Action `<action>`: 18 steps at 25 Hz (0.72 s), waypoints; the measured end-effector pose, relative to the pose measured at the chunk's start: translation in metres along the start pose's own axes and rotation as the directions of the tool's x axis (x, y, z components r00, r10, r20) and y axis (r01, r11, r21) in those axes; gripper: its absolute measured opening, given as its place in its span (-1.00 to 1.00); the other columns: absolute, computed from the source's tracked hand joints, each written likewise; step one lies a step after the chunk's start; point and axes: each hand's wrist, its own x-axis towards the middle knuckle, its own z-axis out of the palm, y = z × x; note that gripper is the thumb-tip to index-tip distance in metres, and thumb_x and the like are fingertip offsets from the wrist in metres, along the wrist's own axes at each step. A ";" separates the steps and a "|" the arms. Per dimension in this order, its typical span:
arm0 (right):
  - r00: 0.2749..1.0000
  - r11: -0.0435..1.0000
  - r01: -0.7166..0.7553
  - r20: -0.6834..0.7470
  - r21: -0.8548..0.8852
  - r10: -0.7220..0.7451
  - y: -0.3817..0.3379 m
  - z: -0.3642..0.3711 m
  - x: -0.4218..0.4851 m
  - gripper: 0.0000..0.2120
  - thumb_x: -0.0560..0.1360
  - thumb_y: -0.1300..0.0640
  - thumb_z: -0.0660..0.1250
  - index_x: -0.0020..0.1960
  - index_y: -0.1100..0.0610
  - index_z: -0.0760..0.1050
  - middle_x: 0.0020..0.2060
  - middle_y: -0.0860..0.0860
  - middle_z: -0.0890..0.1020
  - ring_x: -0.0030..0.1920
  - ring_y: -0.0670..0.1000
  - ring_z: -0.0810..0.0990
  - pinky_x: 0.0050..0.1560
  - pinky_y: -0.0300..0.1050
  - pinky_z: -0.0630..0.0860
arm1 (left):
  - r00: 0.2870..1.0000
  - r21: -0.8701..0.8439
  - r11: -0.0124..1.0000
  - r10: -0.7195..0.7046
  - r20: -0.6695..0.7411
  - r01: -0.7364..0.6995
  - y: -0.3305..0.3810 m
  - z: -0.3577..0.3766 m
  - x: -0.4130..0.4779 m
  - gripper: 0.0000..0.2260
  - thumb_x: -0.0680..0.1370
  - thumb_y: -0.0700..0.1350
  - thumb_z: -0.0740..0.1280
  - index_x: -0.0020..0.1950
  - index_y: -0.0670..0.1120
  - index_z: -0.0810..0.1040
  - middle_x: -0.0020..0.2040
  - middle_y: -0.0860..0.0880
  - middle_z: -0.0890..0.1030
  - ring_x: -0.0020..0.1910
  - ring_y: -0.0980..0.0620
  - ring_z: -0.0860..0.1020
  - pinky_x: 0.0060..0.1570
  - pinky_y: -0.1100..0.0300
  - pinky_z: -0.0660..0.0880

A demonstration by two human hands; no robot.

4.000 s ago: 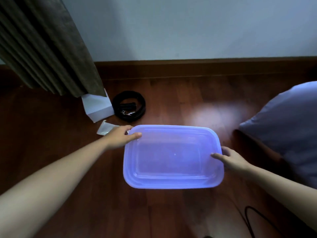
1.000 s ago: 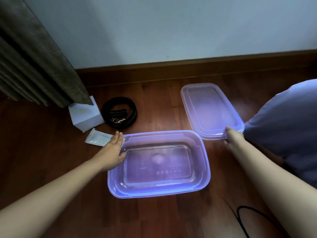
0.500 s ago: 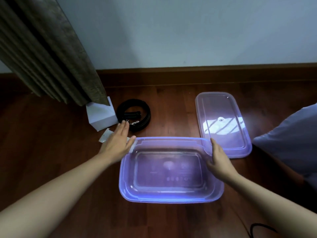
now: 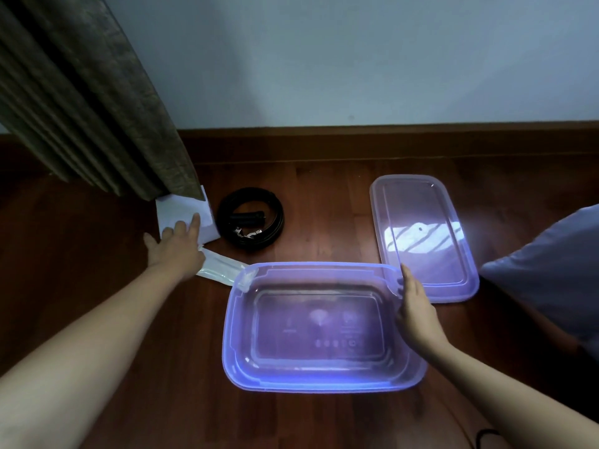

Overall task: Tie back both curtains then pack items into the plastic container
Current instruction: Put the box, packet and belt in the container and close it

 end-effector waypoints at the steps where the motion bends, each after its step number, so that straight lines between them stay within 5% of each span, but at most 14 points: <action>1: 1.000 1.000 -0.001 -0.005 0.004 0.001 0.000 0.000 0.000 -0.28 0.44 0.44 0.13 0.53 0.15 -0.02 0.37 0.23 0.34 0.29 0.24 0.44 0.22 0.06 0.38 | 1.000 0.034 0.999 -0.005 -0.004 0.006 0.000 0.001 0.000 -0.36 0.57 0.12 0.12 0.54 0.06 -0.14 0.45 -0.14 0.18 0.42 -0.17 0.18 0.35 -0.31 0.09; 3: 1.000 1.000 -0.009 -0.010 0.002 0.009 -0.001 0.001 0.000 -0.28 0.44 0.43 0.13 0.53 0.14 -0.01 0.37 0.22 0.35 0.27 0.24 0.45 0.20 0.07 0.40 | 0.999 0.034 0.999 -0.036 -0.012 0.037 0.000 0.003 -0.002 -0.43 0.56 0.23 0.07 0.52 0.11 0.00 0.41 -0.17 0.19 0.39 -0.19 0.18 0.32 -0.33 0.08; 7: 0.999 1.000 -0.028 -0.018 -0.005 0.028 -0.002 0.000 0.000 -0.28 0.44 0.43 0.13 0.53 0.13 0.00 0.34 0.22 0.37 0.22 0.26 0.48 0.15 0.06 0.42 | 0.994 -0.310 0.946 -0.103 -0.023 0.091 -0.012 0.011 0.001 -0.58 0.53 0.23 0.16 0.31 0.07 0.33 0.34 -0.27 0.20 0.32 -0.36 0.21 0.23 -0.29 0.25; 12: 0.999 0.999 -0.033 -0.006 -0.026 0.033 -0.006 -0.001 -0.002 -0.28 0.45 0.43 0.13 0.53 0.12 -0.02 0.35 0.22 0.36 0.19 0.27 0.49 0.12 0.05 0.42 | 0.981 -0.348 0.918 -0.187 0.042 0.190 -0.021 0.012 0.004 -0.61 0.51 0.25 0.19 0.14 -0.01 0.31 0.48 -0.26 0.05 0.38 -0.39 0.14 0.24 -0.33 0.23; 16: 1.000 1.000 -0.027 -0.012 -0.009 0.027 -0.004 -0.001 -0.002 -0.29 0.45 0.42 0.12 0.53 0.12 0.00 0.36 0.20 0.36 0.19 0.27 0.50 0.13 0.07 0.42 | 0.961 -0.446 0.851 -0.247 0.124 0.276 -0.024 0.016 0.006 -0.45 0.49 0.24 0.25 0.36 0.01 0.19 0.52 -0.23 -0.06 0.41 -0.44 0.08 0.28 -0.34 0.21; 18: 1.000 1.000 -0.017 -0.010 -0.011 0.017 -0.004 -0.001 -0.002 -0.30 0.46 0.42 0.13 0.53 0.12 0.00 0.36 0.20 0.36 0.20 0.26 0.50 0.13 0.06 0.42 | 0.965 -0.463 0.850 -0.259 0.052 0.253 -0.027 0.013 0.002 -0.44 0.48 0.20 0.28 0.37 0.01 0.20 0.48 -0.24 0.05 0.35 -0.43 0.17 0.22 -0.29 0.30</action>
